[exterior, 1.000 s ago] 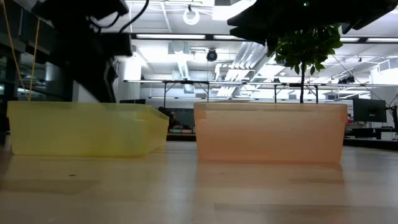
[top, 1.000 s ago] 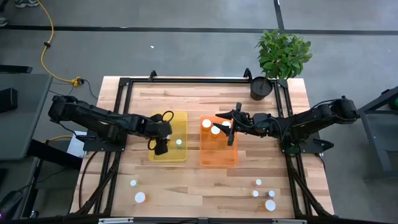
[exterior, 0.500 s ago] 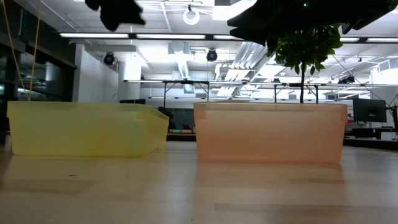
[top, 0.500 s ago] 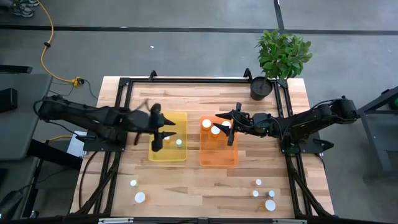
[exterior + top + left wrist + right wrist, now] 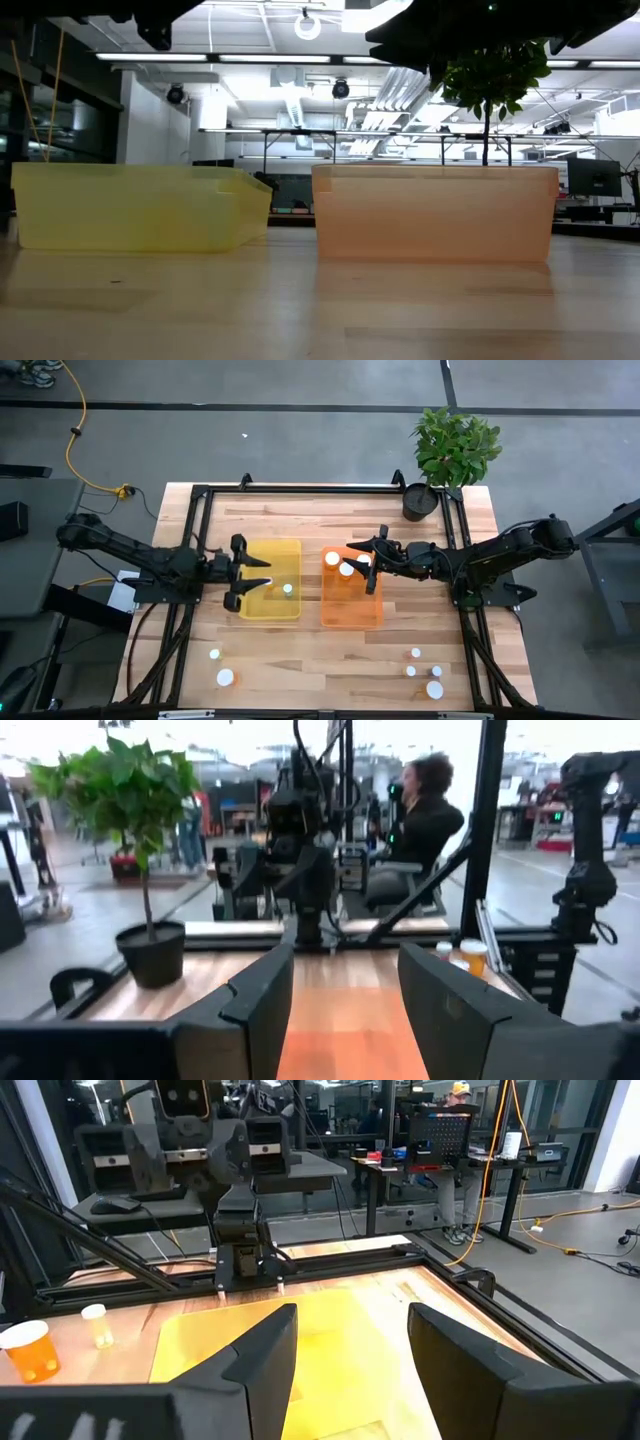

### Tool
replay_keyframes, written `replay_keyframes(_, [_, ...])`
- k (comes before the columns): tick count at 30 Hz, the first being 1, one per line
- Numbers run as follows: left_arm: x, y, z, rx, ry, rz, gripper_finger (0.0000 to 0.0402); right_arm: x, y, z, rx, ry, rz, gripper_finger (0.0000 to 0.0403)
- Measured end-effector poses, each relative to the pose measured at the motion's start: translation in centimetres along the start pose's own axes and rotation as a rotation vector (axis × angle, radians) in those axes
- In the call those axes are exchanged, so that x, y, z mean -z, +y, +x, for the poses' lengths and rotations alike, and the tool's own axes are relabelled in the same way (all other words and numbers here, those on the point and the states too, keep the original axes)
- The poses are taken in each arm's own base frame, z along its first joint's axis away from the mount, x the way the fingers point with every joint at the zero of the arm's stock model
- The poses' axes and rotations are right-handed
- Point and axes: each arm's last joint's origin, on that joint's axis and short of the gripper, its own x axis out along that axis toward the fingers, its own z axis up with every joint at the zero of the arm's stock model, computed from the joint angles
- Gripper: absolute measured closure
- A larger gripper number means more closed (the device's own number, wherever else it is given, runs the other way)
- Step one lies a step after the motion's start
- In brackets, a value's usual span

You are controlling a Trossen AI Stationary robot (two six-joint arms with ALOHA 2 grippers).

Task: Pick and place medicine bottles into bin by pill shape (circle, oval)
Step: Put the pink tablet bottle into the yellow bin

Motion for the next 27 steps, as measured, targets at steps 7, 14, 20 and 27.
replay_keyframes(7, [-0.19, 0.03, -0.02, -0.002, -0.025, -0.006, 0.0232, -0.19, 0.0, 0.0, 0.0, -0.019, 0.001, 0.0217])
replay_keyframes(14, [-0.16, 0.03, -0.01, -0.002, -0.022, -0.005, 0.0232, -0.35, 0.01, -0.01, -0.001, -0.035, 0.005, 0.0217])
replay_keyframes(20, [-0.15, 0.03, -0.01, -0.002, -0.022, -0.005, 0.0232, -0.35, 0.01, -0.01, -0.001, -0.035, 0.005, 0.0217])
replay_keyframes(27, [-0.15, 0.04, -0.01, -0.003, -0.021, -0.005, 0.0232, -0.35, 0.0, 0.0, 0.0, -0.035, 0.005, 0.0217])
